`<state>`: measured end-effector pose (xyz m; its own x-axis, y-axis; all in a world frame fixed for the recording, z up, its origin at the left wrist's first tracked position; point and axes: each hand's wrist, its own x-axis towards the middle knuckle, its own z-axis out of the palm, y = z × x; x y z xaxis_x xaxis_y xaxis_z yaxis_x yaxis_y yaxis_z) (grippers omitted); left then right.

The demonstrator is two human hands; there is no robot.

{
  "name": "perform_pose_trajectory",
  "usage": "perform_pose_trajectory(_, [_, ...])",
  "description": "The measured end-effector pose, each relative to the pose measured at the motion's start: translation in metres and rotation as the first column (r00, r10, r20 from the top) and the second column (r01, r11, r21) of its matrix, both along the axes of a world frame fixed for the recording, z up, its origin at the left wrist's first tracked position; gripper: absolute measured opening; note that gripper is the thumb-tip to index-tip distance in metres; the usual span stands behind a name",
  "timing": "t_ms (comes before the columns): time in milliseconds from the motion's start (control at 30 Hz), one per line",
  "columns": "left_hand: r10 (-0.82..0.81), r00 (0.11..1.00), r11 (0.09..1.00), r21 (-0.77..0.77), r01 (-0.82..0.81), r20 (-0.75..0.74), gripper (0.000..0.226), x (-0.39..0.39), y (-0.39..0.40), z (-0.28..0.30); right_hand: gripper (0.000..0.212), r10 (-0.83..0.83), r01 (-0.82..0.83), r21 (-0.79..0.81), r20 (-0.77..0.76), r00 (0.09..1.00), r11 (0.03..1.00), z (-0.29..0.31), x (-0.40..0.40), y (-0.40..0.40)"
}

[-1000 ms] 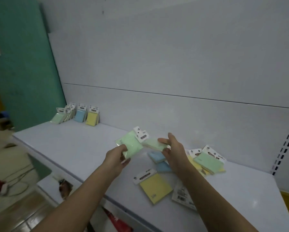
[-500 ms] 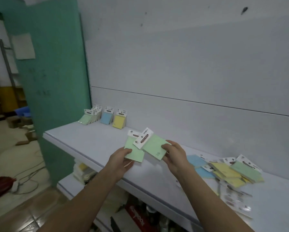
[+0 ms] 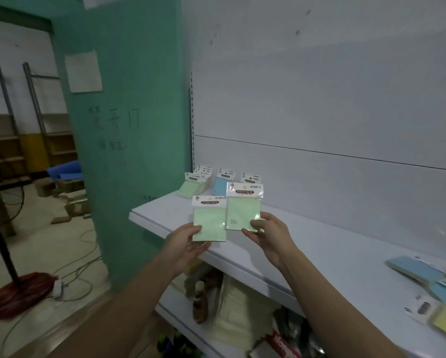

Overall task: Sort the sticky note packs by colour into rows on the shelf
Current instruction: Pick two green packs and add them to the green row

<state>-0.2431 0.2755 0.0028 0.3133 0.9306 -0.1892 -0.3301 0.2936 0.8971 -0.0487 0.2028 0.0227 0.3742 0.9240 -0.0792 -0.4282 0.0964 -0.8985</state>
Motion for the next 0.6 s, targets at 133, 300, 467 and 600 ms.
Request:
perform_pose_trajectory(133, [0.019,0.998,0.999,0.037,-0.017,-0.054,0.026,-0.016,0.055,-0.002,0.018,0.008,-0.008,0.019,-0.006,1.0,1.0,-0.008,-0.017,0.048])
perform_pose_trajectory(300, [-0.018,0.996,0.995,0.093,0.025,-0.084,0.031,-0.029,0.136,-0.003,0.022,-0.057,0.056,0.019,0.049,0.997,0.998,-0.024,-0.022,0.131])
perform_pose_trajectory(467, [-0.015,0.977,0.991,0.126,0.043,-0.214,0.029,-0.052,0.218,-0.01,0.016,-0.141,0.145,-0.04,0.08,0.987,0.989,-0.035,-0.044,0.222])
perform_pose_trajectory(600, [-0.002,0.964,0.981,0.184,0.053,-0.266,0.03,-0.065,0.282,-0.009,0.013,-0.215,0.218,-0.034,0.064,0.974,0.975,-0.038,-0.056,0.279])
